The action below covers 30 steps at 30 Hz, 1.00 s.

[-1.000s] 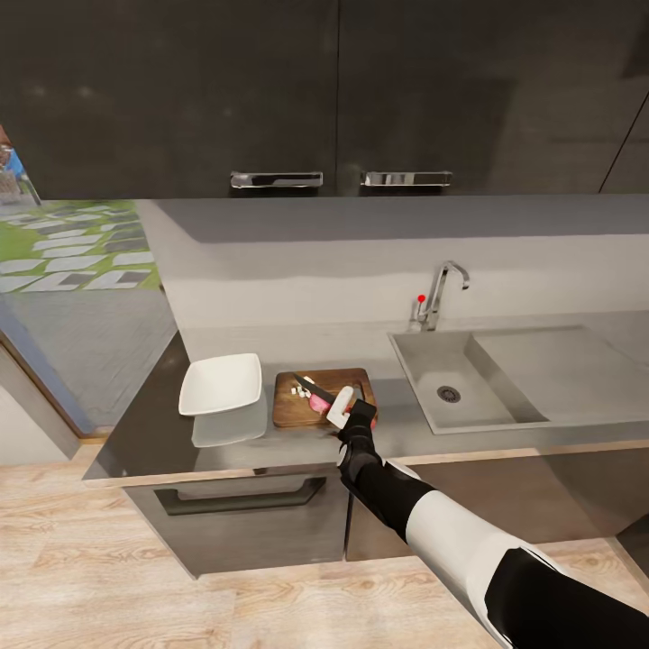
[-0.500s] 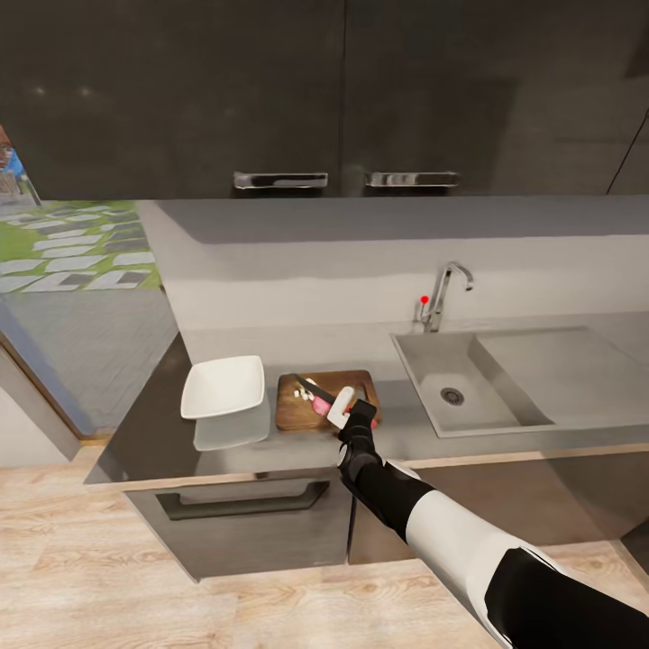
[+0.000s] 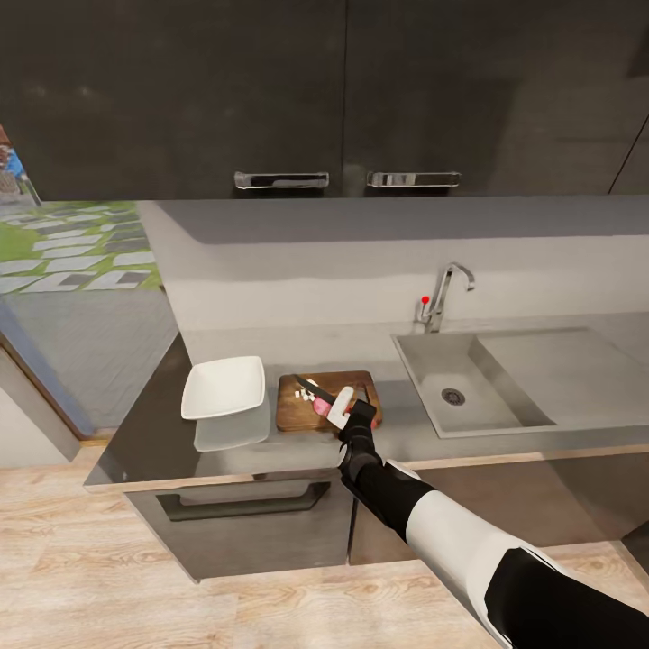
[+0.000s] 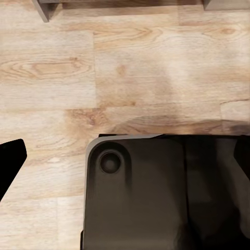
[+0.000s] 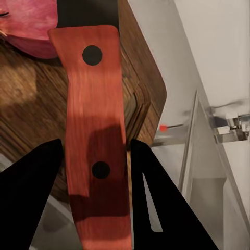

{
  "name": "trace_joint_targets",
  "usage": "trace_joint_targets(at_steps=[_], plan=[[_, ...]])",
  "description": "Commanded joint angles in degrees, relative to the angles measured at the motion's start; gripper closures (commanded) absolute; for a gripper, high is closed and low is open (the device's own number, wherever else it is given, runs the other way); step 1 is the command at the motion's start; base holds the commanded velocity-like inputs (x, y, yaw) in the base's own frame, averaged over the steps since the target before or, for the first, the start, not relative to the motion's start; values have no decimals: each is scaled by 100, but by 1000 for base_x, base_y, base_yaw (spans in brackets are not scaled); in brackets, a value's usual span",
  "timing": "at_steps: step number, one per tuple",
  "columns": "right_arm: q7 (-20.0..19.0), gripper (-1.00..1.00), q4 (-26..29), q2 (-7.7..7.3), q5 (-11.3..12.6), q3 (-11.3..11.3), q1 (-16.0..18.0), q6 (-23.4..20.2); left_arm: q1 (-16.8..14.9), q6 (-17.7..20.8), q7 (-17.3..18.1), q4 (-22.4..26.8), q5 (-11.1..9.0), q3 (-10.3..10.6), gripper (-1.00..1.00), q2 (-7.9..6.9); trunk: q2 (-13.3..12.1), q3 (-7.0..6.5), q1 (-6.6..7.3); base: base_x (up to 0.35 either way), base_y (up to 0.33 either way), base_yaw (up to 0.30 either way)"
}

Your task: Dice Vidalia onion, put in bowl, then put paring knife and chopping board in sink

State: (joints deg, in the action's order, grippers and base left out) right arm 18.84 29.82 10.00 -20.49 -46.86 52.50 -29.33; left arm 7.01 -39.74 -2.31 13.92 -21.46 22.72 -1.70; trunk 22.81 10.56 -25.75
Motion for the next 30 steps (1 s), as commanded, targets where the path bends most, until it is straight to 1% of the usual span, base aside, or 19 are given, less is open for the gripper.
trace_joint_targets(at_steps=[1, 30], plan=[[15, 100, -2, 0, -25, -35, 10, -47, 2, -7, -24, 14, -42, 48, -100, -7, 11, 10, -4, 0, 0, 0], [23, 100, 14, 0, -34, -34, 6, -31, 2, -7, -24, 6, -42, 48, -100, -5, 11, 10, -4, 0, 0, 0]])
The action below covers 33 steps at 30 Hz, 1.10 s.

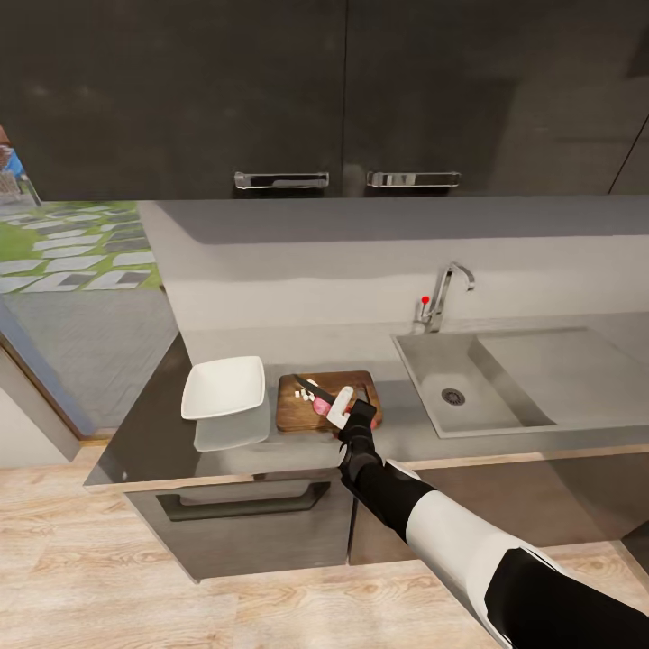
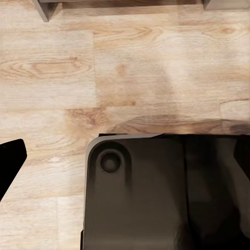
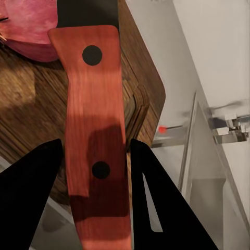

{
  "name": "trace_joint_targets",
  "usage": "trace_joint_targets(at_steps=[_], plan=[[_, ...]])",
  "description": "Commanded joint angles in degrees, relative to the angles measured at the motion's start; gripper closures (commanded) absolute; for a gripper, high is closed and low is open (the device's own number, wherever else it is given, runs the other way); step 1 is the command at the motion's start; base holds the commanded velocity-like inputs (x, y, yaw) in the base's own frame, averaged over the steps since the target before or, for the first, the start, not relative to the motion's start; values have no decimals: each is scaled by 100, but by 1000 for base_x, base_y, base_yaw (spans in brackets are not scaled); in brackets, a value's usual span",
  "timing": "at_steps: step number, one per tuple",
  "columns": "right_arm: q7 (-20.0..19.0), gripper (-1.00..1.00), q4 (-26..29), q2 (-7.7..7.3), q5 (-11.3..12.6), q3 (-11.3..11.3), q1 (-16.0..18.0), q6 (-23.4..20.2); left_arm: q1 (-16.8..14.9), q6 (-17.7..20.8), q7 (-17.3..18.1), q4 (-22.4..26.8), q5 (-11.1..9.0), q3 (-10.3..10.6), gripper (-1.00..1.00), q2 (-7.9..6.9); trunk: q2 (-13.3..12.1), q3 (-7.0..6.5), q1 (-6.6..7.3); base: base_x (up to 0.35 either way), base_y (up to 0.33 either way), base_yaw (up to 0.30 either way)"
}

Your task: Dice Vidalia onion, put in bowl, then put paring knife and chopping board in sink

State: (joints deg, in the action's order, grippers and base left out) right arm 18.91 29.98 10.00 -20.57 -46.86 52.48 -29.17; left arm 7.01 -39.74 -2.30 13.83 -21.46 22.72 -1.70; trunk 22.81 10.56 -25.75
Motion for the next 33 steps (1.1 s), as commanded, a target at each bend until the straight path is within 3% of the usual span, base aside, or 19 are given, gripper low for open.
trace_joint_targets(at_steps=[1, 28, 33], plan=[[16, 100, -1, 0, -26, -33, 8, -46, 2, -7, -24, 14, -42, 48, -100, -6, 11, 10, -4, 0, 0, 0], [105, 100, 173, 0, -54, 68, 8, -62, 2, -7, -24, -61, -41, 48, -100, 11, 11, 10, -4, 0, 0, 0], [365, 100, 188, 0, -60, 48, 8, -230, 2, -7, -17, -64, -35, 48, -100, 57, 11, 10, -4, 0, -43, 0]])
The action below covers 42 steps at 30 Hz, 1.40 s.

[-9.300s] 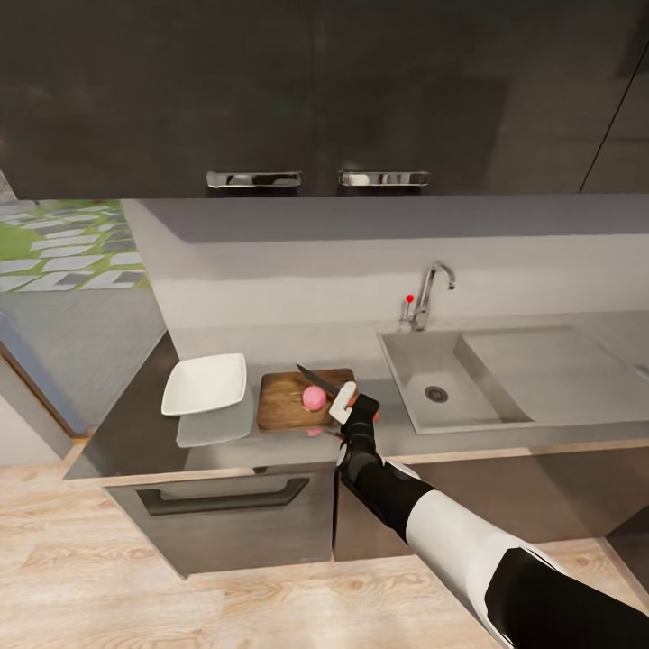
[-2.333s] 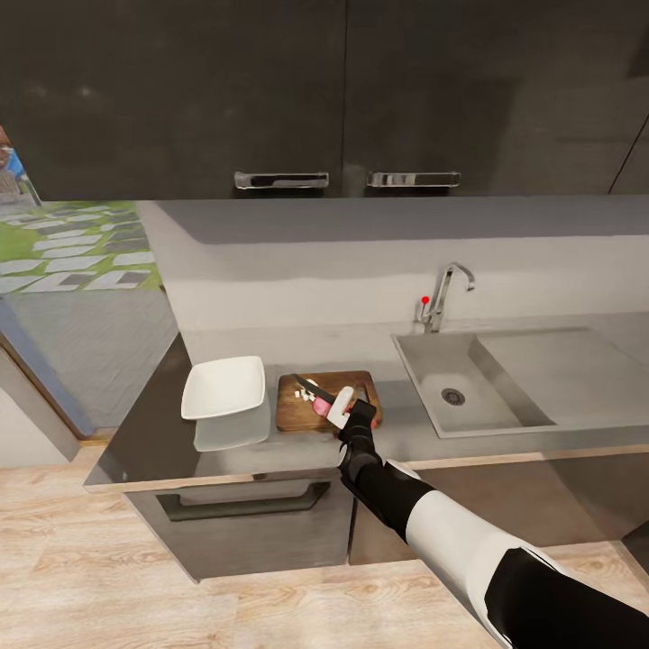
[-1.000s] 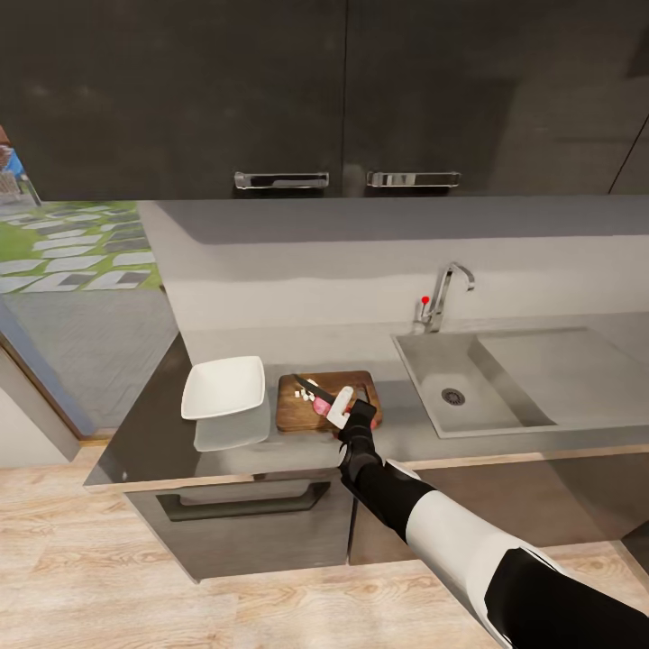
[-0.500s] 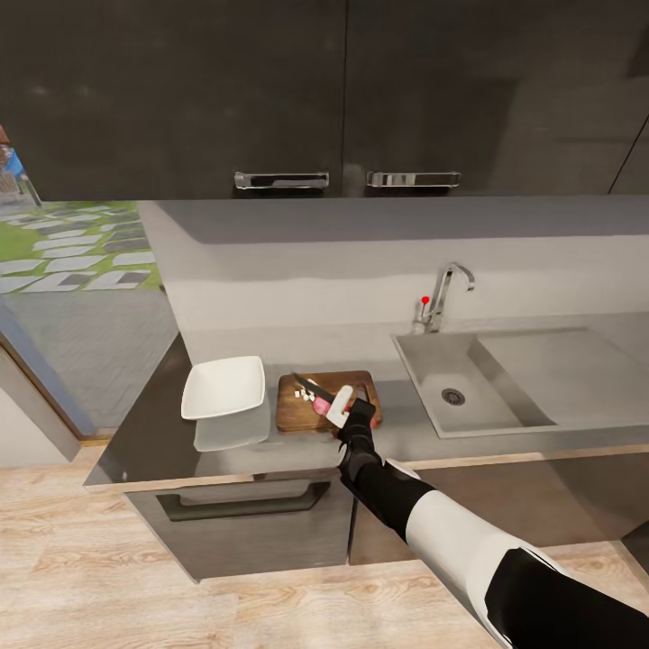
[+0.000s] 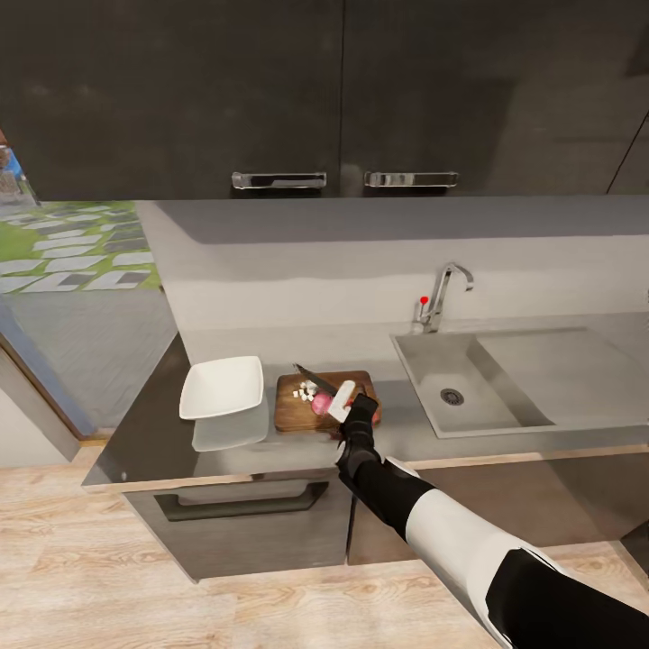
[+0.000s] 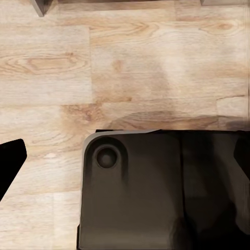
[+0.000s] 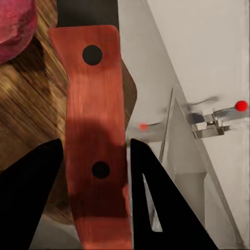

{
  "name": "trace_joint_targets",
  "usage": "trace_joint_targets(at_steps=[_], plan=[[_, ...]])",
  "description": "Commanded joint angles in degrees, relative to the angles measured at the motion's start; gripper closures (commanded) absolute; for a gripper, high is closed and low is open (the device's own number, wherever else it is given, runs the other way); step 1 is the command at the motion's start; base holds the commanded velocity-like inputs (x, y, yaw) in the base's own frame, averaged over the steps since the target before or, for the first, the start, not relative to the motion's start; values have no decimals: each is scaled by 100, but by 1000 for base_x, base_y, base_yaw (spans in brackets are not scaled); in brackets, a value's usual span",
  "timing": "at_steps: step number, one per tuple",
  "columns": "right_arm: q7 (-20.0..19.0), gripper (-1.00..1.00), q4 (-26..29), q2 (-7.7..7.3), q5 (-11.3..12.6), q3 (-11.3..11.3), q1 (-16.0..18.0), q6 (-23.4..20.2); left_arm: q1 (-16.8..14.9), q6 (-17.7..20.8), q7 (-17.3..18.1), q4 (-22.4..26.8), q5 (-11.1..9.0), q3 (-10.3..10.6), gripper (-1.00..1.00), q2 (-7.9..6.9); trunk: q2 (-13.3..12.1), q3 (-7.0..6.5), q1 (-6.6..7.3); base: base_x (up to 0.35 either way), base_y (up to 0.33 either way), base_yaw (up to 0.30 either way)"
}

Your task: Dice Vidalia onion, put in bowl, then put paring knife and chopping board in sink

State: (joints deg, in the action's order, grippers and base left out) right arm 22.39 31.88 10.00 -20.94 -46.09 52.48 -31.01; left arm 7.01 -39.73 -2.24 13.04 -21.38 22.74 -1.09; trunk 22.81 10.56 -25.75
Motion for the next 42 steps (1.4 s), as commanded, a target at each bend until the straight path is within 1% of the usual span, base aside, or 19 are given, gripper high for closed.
trace_joint_targets(at_steps=[1, 3, 7, 20, 25, 27, 31, 32, 42], plan=[[84, 100, -4, 0, -23, -33, 8, -129, 2, -8, -23, 14, -43, 47, -100, 4, 11, 10, -4, 0, -166, 0], [155, 100, -13, 0, -20, -39, 8, -235, 2, -8, -22, 14, -42, 47, -100, 17, 11, 10, -4, 0, -166, 0], [196, 100, -46, 0, -4, -49, 8, -304, 2, -8, -28, 14, -42, 47, -100, 23, 11, 10, -4, 0, -60, 0], [148, 100, -107, 0, 18, -83, 9, -320, 2, -8, -25, 14, -42, 47, -100, 29, 11, 10, -4, 0, -3, 0], [127, 100, -146, 0, 20, -84, 8, -319, 2, -8, -22, 14, -42, 47, -100, 29, 11, 10, -4, 0, 99, 0], [80, 100, -152, 0, 20, -84, 8, -318, 2, -8, -22, 14, -42, 47, -100, 29, 11, 10, -4, 0, 141, 0], [-209, 100, -171, 0, 19, -84, 9, -318, 2, -8, -22, 14, -42, 47, -100, 29, 11, 10, -4, 0, 55, 0], [-304, 100, -386, 0, 15, -135, 8, -318, 2, -8, -22, 14, -42, 47, -100, 29, 11, 10, -4, 0, 0, 0], [-302, 100, -399, 0, 11, -137, 8, -311, 2, -8, -22, 14, -42, 47, -100, 29, 11, 10, -4, 0, 0, 0]])
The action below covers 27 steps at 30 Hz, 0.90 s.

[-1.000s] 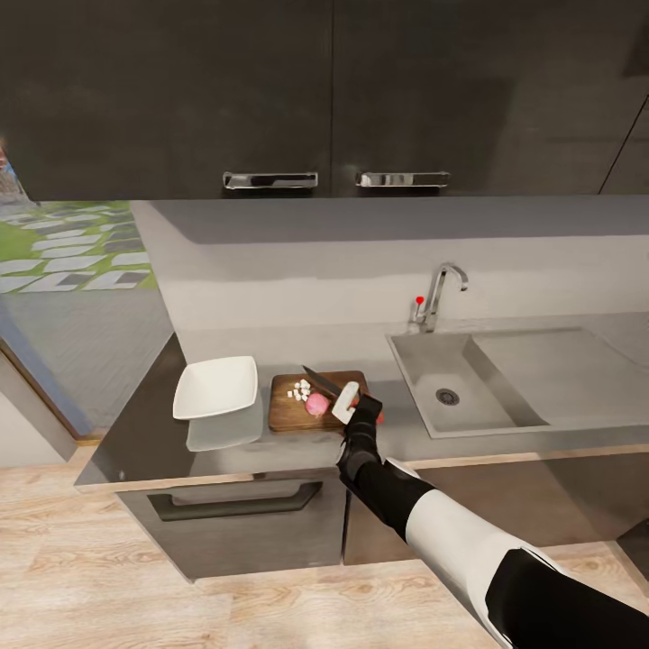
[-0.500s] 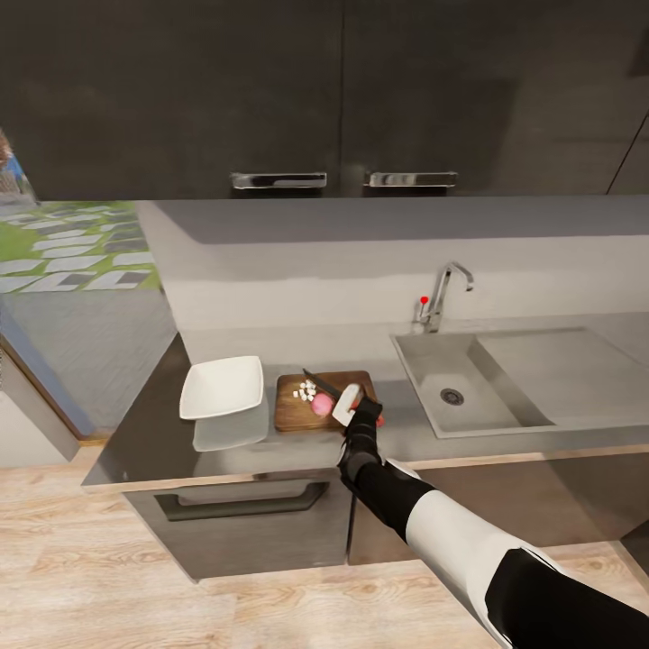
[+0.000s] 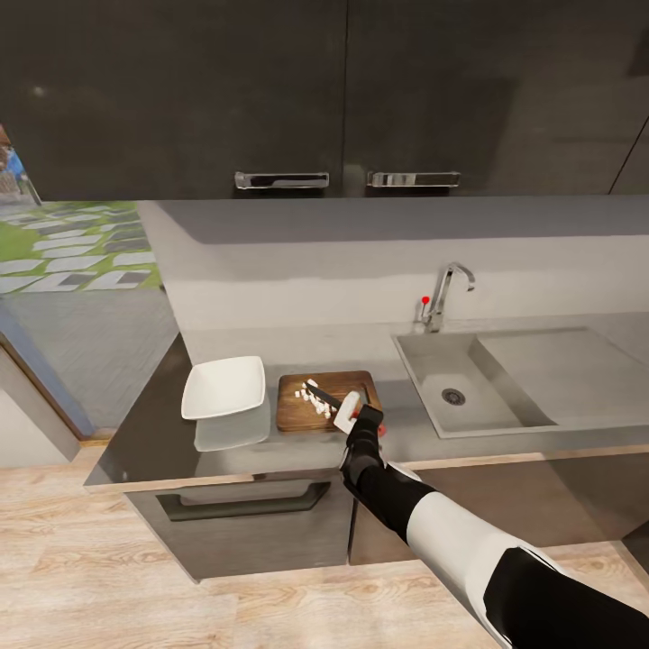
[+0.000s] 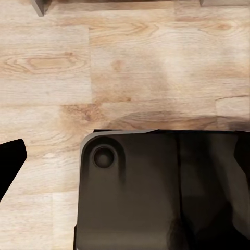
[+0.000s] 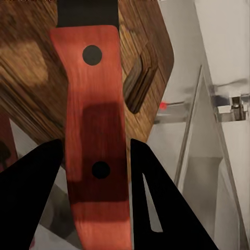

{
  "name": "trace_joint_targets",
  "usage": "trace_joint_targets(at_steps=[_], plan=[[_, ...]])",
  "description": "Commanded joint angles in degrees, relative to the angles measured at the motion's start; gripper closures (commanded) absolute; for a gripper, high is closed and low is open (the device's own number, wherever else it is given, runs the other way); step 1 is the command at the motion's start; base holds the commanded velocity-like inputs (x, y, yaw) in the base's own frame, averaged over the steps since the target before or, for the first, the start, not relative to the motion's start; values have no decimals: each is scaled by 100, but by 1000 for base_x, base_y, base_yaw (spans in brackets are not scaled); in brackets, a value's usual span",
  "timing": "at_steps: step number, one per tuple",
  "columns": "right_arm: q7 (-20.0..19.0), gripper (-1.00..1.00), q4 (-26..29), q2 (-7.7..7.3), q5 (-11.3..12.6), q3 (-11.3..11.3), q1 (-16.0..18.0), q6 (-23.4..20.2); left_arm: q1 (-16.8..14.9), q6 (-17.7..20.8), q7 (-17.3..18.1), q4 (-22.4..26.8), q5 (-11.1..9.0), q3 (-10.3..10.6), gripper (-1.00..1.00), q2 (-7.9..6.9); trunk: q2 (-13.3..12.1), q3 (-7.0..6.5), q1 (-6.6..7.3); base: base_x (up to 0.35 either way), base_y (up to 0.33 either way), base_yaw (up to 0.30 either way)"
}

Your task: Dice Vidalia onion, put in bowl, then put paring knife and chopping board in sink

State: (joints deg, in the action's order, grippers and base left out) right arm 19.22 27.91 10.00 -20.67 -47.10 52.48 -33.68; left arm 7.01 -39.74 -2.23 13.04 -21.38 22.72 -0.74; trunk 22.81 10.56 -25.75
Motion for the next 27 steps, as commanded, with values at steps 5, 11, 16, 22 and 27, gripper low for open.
trace_joint_targets(at_steps=[5, 11, 16, 22, 27], plan=[[35, 100, 54, 0, -35, -31, 8, -39, 2, -7, -23, 14, -42, 48, -100, -5, 11, 10, -4, 0, 0, 0], [84, 100, 392, 0, -42, 108, 8, -21, 2, -7, -23, 14, -42, 48, -100, -5, 11, 10, -4, 0, 0, 0], [104, 100, 1014, 0, -51, 1218, 8, -43, 2, -7, -23, 14, -42, 48, -100, -5, 11, 10, -4, 0, 0, 0], [46, 100, 1889, 0, -27, 2017, 8, -50, 2, -7, -23, 14, -42, 48, -100, -5, 11, 10, -4, 33, 0, 0], [-747, 100, 2199, -119, 68, 3546, 8, -44, 2, -7, -23, 14, -42, 48, -100, 24, 11, 10, -4, 219, -1, 0]])
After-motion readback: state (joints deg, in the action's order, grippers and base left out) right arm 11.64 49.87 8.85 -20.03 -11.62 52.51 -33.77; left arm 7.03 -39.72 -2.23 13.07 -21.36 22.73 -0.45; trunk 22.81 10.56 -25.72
